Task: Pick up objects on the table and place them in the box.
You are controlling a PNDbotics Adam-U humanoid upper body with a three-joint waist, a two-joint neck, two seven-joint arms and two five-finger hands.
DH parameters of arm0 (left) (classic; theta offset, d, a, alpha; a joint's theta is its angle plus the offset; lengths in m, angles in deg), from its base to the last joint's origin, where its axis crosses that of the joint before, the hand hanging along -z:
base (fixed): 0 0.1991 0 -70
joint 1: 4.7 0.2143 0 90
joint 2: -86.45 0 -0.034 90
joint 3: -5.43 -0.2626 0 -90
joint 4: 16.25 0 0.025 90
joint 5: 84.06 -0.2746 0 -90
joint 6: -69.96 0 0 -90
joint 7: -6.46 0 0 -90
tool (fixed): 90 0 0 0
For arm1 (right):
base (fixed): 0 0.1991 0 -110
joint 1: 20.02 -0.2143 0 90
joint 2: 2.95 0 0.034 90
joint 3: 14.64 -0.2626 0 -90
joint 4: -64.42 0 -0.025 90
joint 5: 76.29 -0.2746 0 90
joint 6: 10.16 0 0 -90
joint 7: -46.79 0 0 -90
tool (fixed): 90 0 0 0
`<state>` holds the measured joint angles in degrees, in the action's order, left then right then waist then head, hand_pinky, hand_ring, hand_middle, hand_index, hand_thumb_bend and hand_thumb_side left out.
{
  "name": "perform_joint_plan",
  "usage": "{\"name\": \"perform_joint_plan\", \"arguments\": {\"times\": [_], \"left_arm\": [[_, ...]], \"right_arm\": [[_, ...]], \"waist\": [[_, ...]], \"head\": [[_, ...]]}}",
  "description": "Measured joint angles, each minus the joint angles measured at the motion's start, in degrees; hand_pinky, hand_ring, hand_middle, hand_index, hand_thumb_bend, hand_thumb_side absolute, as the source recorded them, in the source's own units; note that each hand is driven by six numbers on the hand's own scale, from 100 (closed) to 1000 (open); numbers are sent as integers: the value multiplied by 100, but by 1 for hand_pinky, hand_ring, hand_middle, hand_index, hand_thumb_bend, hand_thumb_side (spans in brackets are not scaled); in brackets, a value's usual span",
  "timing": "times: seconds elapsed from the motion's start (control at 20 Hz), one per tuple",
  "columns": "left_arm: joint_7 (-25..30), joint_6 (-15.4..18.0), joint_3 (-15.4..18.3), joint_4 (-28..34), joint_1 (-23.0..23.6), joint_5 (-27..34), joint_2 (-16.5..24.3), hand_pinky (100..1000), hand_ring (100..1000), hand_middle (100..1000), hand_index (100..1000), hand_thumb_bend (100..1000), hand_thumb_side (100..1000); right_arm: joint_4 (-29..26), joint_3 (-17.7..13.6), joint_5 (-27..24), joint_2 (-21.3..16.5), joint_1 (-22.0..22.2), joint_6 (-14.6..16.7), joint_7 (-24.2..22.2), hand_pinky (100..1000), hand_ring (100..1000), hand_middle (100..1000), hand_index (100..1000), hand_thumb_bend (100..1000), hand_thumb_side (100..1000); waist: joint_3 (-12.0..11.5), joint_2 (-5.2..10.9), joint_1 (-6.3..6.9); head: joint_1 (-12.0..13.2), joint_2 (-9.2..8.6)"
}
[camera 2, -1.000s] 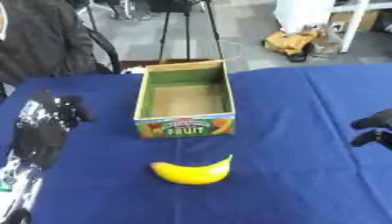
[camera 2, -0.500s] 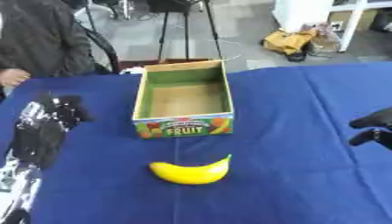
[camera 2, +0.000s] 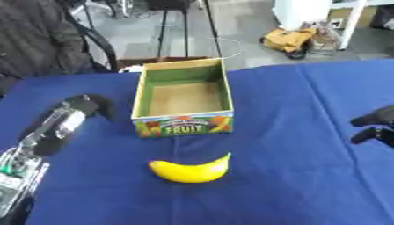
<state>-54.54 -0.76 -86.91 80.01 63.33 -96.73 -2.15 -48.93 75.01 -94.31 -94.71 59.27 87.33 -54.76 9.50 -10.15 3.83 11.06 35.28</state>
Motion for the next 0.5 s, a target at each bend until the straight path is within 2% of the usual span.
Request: {"name": "perform_joint_plan", "arguments": {"times": [0.25, 0.5], "left_arm": [[-88, 671, -446, -576, -545, -1340, 8, 696, 586, 561, 760, 340, 591], [-511, 1224, -707, -1138, -882, -2501, -167, 691, 585, 559, 763, 432, 532]], "right_arm": [[-1, 1, -26, 0, -19, -4, -4, 531, 667, 568, 640, 100, 654], [-1, 3, -42, 0, -28, -18, -18, 532, 667, 568, 643, 100, 652]], "waist": [[66, 12, -9], [65, 21, -17]], "head": [[37, 15], [40, 44]]}}
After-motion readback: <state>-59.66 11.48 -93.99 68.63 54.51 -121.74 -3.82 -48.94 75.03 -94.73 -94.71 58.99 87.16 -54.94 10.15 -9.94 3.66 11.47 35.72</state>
